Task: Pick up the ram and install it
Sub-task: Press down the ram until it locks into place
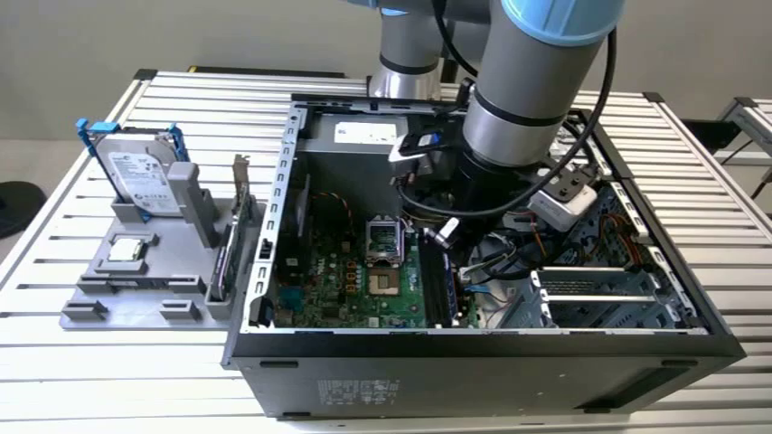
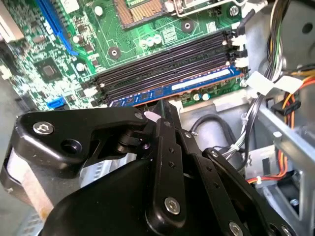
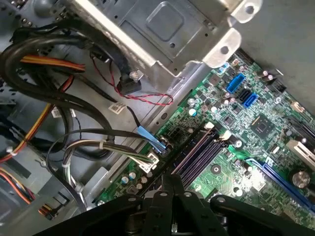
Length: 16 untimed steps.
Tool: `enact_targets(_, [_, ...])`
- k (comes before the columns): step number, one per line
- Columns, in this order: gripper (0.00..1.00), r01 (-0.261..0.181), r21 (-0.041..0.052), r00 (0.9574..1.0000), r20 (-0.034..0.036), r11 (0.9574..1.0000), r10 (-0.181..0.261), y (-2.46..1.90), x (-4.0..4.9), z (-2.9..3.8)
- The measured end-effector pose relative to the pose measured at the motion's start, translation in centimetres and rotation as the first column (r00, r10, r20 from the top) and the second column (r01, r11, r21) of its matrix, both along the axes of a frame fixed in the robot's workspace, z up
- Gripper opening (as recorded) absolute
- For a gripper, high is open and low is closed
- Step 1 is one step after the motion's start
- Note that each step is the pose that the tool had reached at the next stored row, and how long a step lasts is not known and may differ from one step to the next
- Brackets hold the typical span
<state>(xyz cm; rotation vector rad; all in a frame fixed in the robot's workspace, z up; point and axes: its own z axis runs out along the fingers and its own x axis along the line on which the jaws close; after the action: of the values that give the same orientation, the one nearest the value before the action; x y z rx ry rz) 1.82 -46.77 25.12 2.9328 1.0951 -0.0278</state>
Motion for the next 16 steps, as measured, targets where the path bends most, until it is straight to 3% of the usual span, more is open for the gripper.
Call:
enact_targets(4, [0.00, -0.069, 0.0064, 0.9976, 0.0002, 0.9976, 0.069, 0.00, -0.01, -0.09])
enact_targets(8, [0.00, -0.139, 0.0116, 0.9903, 0.0007, 0.9903, 0.139, 0.00, 0.00, -0.19])
enact_targets(12, [0.00, -0.211, 0.0167, 0.9775, 0.0016, 0.9773, 0.211, -0.01, 0.00, -0.30])
enact_targets(16, [0.00, -0.281, 0.0216, 0.9598, 0.0029, 0.9596, 0.281, 0.00, 0.00, -0.42])
